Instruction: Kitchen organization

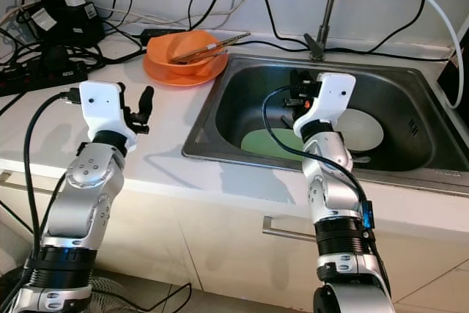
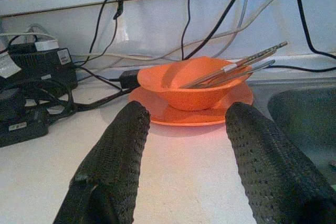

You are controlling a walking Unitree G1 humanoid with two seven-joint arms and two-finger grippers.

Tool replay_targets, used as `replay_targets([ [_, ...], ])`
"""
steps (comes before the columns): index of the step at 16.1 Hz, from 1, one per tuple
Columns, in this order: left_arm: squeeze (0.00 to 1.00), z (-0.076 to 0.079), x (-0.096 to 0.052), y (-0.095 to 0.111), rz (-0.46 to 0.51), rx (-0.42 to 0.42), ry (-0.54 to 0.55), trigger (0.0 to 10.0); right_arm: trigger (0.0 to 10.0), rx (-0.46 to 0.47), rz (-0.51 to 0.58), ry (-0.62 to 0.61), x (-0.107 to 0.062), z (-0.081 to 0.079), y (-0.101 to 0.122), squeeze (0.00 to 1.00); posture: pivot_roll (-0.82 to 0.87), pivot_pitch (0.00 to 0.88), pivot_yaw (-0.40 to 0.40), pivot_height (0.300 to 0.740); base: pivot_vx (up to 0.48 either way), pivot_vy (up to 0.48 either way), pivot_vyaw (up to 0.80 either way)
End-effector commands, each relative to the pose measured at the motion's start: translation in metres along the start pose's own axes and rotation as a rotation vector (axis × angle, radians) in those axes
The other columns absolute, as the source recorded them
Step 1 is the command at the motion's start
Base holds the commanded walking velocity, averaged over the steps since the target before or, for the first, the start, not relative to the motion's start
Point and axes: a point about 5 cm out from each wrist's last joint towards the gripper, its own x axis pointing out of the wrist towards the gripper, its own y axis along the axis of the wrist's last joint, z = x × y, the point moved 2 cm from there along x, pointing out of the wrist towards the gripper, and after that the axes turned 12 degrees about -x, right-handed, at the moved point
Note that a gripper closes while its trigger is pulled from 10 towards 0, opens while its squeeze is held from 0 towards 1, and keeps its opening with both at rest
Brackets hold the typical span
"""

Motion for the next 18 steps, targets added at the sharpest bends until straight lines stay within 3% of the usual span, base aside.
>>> replay_targets([
  [1, 0.0, -0.0018, 0.0017, -0.0012, -0.004, 0.008, 0.011, 10.0, 10.0, -0.002, -0.008, -0.003, -0.0022, 0.0011, -0.0005, 0.0, 0.08, 0.0, 0.024, 0.74, 0.0, 0.0, 0.0],
  [18, 0.0, -0.0012, 0.0021, 0.002, 0.008, -0.005, 0.023, 10.0, 10.0, 0.0, -0.009, 0.006, 0.0004, -0.0005, 0.001, 0.0, 0.09, 0.03, 0.008, 0.74, 0.282, 0.0, 0.0],
])
